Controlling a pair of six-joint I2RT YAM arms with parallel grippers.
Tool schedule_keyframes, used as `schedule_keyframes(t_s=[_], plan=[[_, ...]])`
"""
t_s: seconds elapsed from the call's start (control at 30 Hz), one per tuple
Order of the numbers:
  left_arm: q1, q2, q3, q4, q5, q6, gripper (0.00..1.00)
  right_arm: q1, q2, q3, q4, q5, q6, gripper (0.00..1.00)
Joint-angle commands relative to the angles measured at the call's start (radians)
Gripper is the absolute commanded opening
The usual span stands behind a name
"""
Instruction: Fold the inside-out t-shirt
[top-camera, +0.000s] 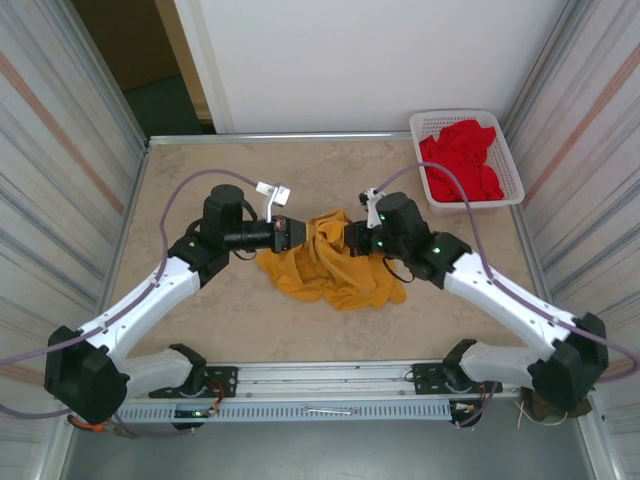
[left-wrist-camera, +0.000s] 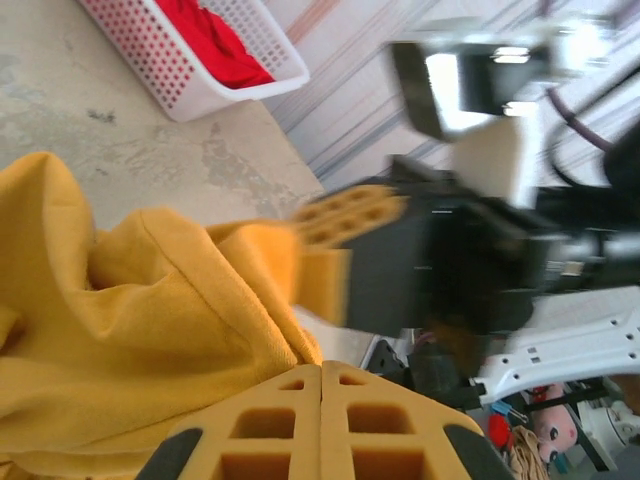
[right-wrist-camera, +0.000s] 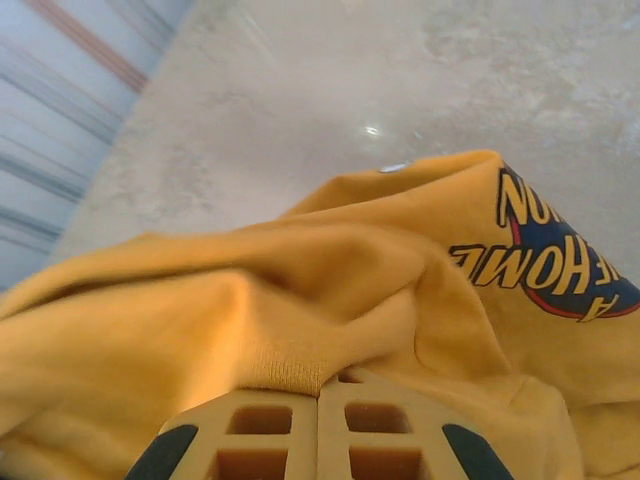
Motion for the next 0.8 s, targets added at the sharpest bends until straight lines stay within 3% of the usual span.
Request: schedule_keyframes(t_s=[0.0,0.2,0.33,0.4,0.53,0.77], plan=[[0.030,0.023,-0.029,0.045,-0.017,-0.011,0.00,-0.019,-0.131,-0.053,0.033,-0.117,-0.013,0.00],[0.049,0.066,-0.031,0.063,-0.012,-0.008,0.00,-0.038,-0.260,-0.138,0.116,-0.209,0.035,0.00],[0.049,0.050,-0.017,0.027,-0.031,0.002,0.48,-0.055,-0.251,-0.153,0.129,-0.225,0.044,0.00],[0.045,0.016,-0.024,0.012,-0.057,0.006,0.57,-0.059,-0.240,-0.153,0.139,-0.232,0.048,0.00],[-0.008,-0.070,-0.048,-0.051,-0.178,0.037,0.56,-0.060,-0.222,-0.156,0.155,-0.237,0.049,0.00],[-0.209,-0.103,-0.084,-0.045,-0.375,0.053,0.50,-0.060,-0.210,-0.156,0.158,-0.230,0.054,0.00]])
